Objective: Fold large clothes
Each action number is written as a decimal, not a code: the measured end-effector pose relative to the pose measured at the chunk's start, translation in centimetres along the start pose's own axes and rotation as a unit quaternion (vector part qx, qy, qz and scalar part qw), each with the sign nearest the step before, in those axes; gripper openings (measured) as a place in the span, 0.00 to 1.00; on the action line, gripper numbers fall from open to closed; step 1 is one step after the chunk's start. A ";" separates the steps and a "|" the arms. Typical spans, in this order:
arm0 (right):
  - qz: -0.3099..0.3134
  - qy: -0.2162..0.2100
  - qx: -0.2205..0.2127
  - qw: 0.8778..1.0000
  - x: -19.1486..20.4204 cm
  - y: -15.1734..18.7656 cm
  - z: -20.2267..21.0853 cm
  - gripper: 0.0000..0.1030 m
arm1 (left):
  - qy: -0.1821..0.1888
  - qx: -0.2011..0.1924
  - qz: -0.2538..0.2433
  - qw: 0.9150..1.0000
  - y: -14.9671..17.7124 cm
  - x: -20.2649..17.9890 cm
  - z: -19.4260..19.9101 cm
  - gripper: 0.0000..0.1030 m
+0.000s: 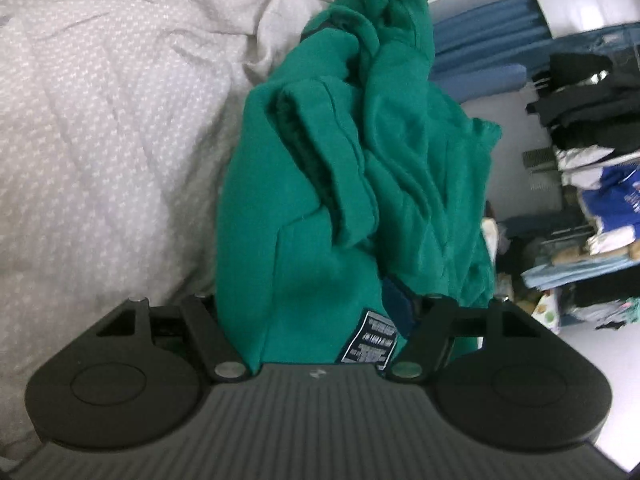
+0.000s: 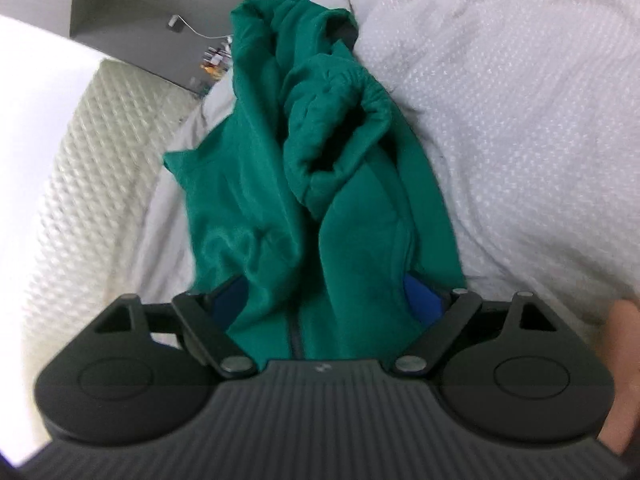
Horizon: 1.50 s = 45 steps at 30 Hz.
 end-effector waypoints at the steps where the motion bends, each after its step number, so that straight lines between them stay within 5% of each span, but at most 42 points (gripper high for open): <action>1: -0.001 0.010 -0.002 1.000 -0.3 0.0 -0.1 0.82 | -0.010 0.006 -0.011 1.000 0.4 -0.3 0.0 0.71; 5: -0.012 0.065 0.000 0.998 -2.5 0.2 -1.0 0.81 | -0.052 0.031 -0.061 0.996 1.7 -1.2 -1.1 0.59; 7: 0.004 0.095 -0.008 0.995 -2.5 0.1 -1.1 0.70 | -0.094 0.036 -0.070 0.992 1.8 -1.0 -1.5 0.40; 9: 0.034 0.150 -0.035 0.987 -2.3 -0.1 -0.6 0.70 | -0.115 0.034 -0.076 0.990 1.9 -0.7 -1.4 0.27; 14: 0.036 0.146 -0.015 0.988 -3.1 0.1 -1.2 0.72 | -0.113 0.005 -0.066 0.991 1.8 -1.1 -0.1 0.09; 15: 0.041 0.145 -0.010 0.989 -3.1 0.3 -1.4 0.67 | -0.108 -0.004 -0.063 0.992 1.8 -1.3 0.3 0.08; 16: 0.044 0.149 -0.011 0.988 -3.0 0.3 -1.3 0.40 | -0.100 -0.014 -0.058 0.993 1.6 -1.4 0.7 0.08; 17: 0.043 0.153 -0.014 0.987 -2.9 0.4 -1.2 0.27 | -0.093 -0.022 -0.053 0.994 1.3 -1.4 1.1 0.08; 21: 0.030 0.083 -0.011 0.996 -1.5 0.7 0.9 0.13 | -0.049 -0.058 -0.036 0.997 0.7 -2.3 4.1 0.07; 29: -0.005 -0.078 -0.037 0.996 2.3 -0.3 8.4 0.11 | 0.046 -0.102 -0.021 0.993 1.0 -6.1 12.6 0.06; 36: 0.045 -0.148 -0.053 0.987 6.0 0.3 14.8 0.11 | 0.098 -0.113 -0.037 0.988 4.0 -9.4 20.8 0.06; 45: 0.112 -0.184 -0.049 0.975 7.6 4.4 22.0 0.12 | 0.151 -0.097 -0.067 0.981 12.7 -11.2 30.1 0.07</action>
Point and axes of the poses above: each gripper's, at about its wrist camera, not at the fingertips, and z roughly against the way its jaws point, x to its left, y to its underside, the point moved 9 cm from there along -z, roughly the way its jaws point, and after that the axes turned 5 degrees about -z, right-handed, at the moved point
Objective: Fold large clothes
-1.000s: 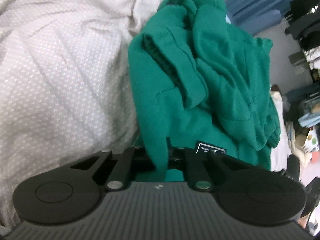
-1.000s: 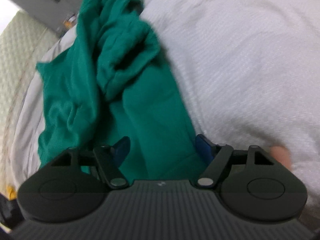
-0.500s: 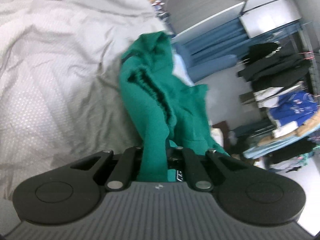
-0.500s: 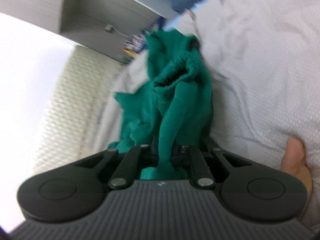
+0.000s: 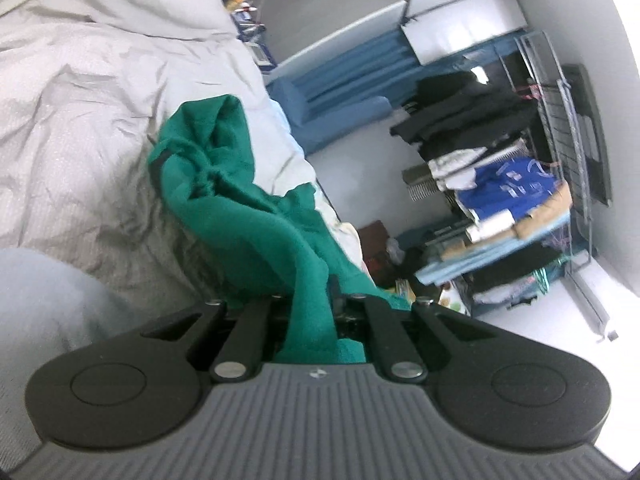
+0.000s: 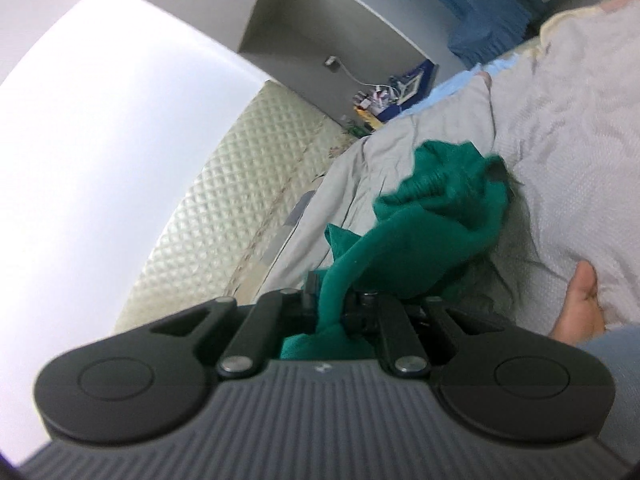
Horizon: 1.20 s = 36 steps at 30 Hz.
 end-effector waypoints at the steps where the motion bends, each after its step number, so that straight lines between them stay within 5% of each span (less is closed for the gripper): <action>1: 0.002 0.002 0.002 1.000 0.1 0.1 0.0 0.12 | 0.004 0.002 -0.003 1.000 0.2 0.0 0.3 0.07; 8: -0.050 -0.003 -0.002 0.999 -0.7 -2.8 -2.3 0.15 | 0.033 -0.029 0.020 0.999 -4.3 2.1 -4.0 0.09; 19: -0.135 0.075 -0.034 0.987 -6.6 -12.8 -16.0 0.15 | 0.009 -0.112 0.079 0.990 -17.1 7.3 -18.5 0.09; 26: -0.170 0.115 -0.013 0.979 -13.8 -14.4 -23.1 0.14 | -0.013 -0.103 0.073 0.992 -21.1 14.5 -27.5 0.09; 36: -0.203 0.097 0.014 0.974 -20.6 -15.2 -29.9 0.15 | -0.010 -0.092 0.062 0.994 -23.9 22.5 -35.2 0.10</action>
Point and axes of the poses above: each gripper's, at about its wrist camera, not at the fingertips, and z roughly against the way its jaws point, x to its left, y to its underside, the point moved 9 cm from there along -z, roughly the way its jaws point, and after that the axes turned 5 degrees about -z, right-handed, at the moved point
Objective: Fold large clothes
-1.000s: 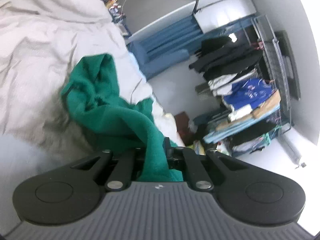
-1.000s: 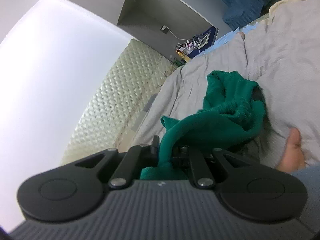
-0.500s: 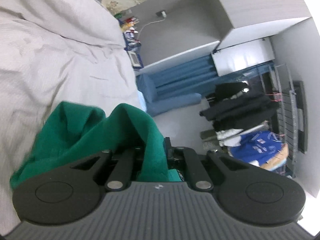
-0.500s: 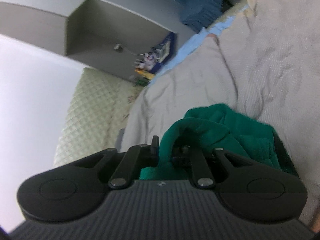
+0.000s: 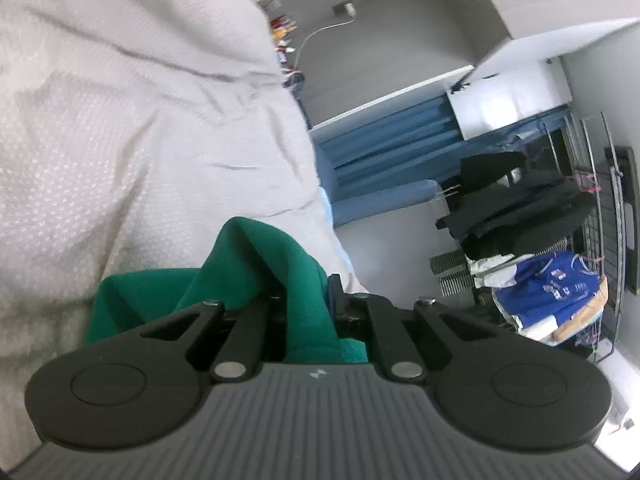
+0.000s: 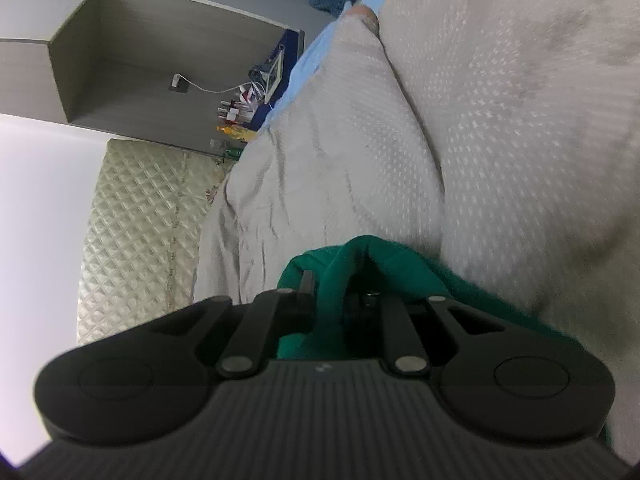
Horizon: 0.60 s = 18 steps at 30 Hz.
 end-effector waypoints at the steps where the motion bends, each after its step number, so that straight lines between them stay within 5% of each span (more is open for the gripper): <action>1: 0.000 0.000 0.003 1.000 -0.2 -0.2 -0.5 0.15 | -0.003 0.003 0.005 1.000 -0.1 0.8 -0.7 0.10; 7: -0.004 -0.006 0.011 1.000 -1.0 -1.0 -3.0 0.13 | -0.011 0.017 0.045 0.999 -0.3 4.9 -4.0 0.10; 14: 0.010 -0.016 0.009 1.000 -0.6 -0.6 -1.8 0.17 | -0.008 0.011 0.014 1.000 -0.5 3.4 -3.4 0.13; 17: 0.050 -0.015 0.000 0.999 1.1 0.2 -0.2 0.41 | -0.009 0.002 -0.010 1.000 -0.7 1.7 -1.8 0.37; 18: 0.067 -0.016 -0.004 0.998 1.8 0.6 0.5 0.61 | -0.005 -0.011 -0.018 1.000 -1.0 1.0 -0.9 0.55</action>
Point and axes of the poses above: each gripper's, at about its wrist camera, not at the fingertips, and z roughly against the way its jaws point, x to its left, y to its underside, the point moved 9 cm from there along -z, roughly the way its jaws point, and after that the axes turned 5 degrees about -z, right-handed, at the moved point
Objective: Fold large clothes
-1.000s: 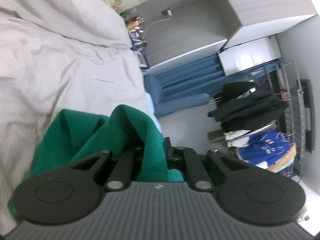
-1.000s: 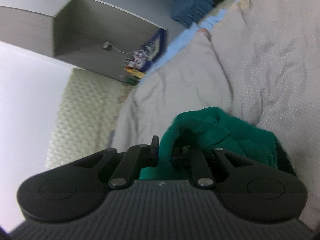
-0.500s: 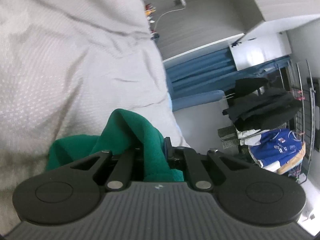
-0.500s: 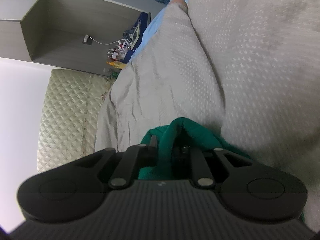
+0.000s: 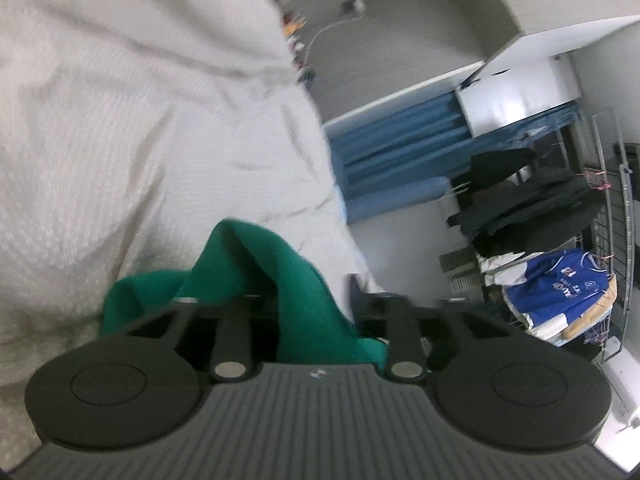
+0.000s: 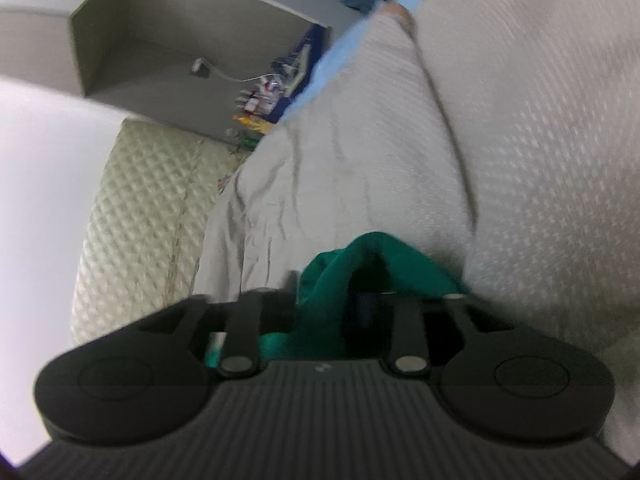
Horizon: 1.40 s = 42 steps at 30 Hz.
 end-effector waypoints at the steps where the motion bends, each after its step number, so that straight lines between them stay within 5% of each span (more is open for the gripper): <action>1: 0.018 -0.002 -0.008 1.000 0.8 0.2 0.9 0.77 | -0.002 -0.020 -0.007 1.000 -0.3 -0.6 1.1 0.60; 4: 0.066 -0.008 -0.039 0.997 2.9 0.9 3.7 0.79 | -0.016 -0.093 -0.045 0.994 -1.7 -2.8 4.9 0.60; 7: 0.125 0.003 -0.060 0.990 4.9 1.9 5.9 0.79 | -0.011 -0.114 -0.074 0.991 -1.8 -4.4 7.0 0.61; 19: 0.228 0.050 -0.078 0.969 7.8 4.4 5.9 0.79 | -0.033 -0.028 -0.177 0.983 3.0 -6.8 3.1 0.63; 24: 0.257 0.079 -0.063 0.961 7.4 4.7 3.8 0.77 | -0.064 0.003 -0.229 0.971 4.6 -6.9 0.5 0.65; 26: 0.258 0.092 -0.059 0.960 6.9 4.7 2.9 0.65 | -0.069 0.018 -0.246 0.967 5.3 -6.9 -0.6 0.65; 31: 0.267 0.123 -0.047 0.955 5.9 4.9 1.4 0.18 | -0.067 0.037 -0.270 0.960 5.7 -7.5 -1.3 0.65; 34: 0.280 0.125 -0.051 0.951 6.1 5.1 1.5 0.15 | -0.081 0.035 -0.298 0.951 5.8 -7.5 -1.7 0.64; 35: 0.283 0.126 -0.054 0.949 6.2 5.1 1.6 0.15 | -0.086 0.038 -0.303 0.948 5.9 -7.4 -1.9 0.62; 37: 0.290 0.122 -0.058 0.948 6.6 5.2 1.8 0.14 | -0.097 0.052 -0.313 0.943 6.3 -7.2 -2.4 0.34; 39: 0.293 0.118 -0.062 0.947 7.0 5.2 2.1 0.14 | -0.120 0.055 -0.329 0.935 6.5 -7.0 -2.6 0.17; 42: 0.295 0.113 -0.078 0.946 7.5 5.1 3.2 0.13 | -0.142 0.029 -0.301 0.943 5.4 -6.5 -1.7 0.12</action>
Point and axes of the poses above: each gripper's, at about its wrist camera, not at the fingertips, and z roughly against the way its jaws point, x to its left, y to its underside, the point moved 9 cm from there along -z, roughly the way its jaws point, and after that the axes turned 5 degrees about -z, right-handed, at the moved point
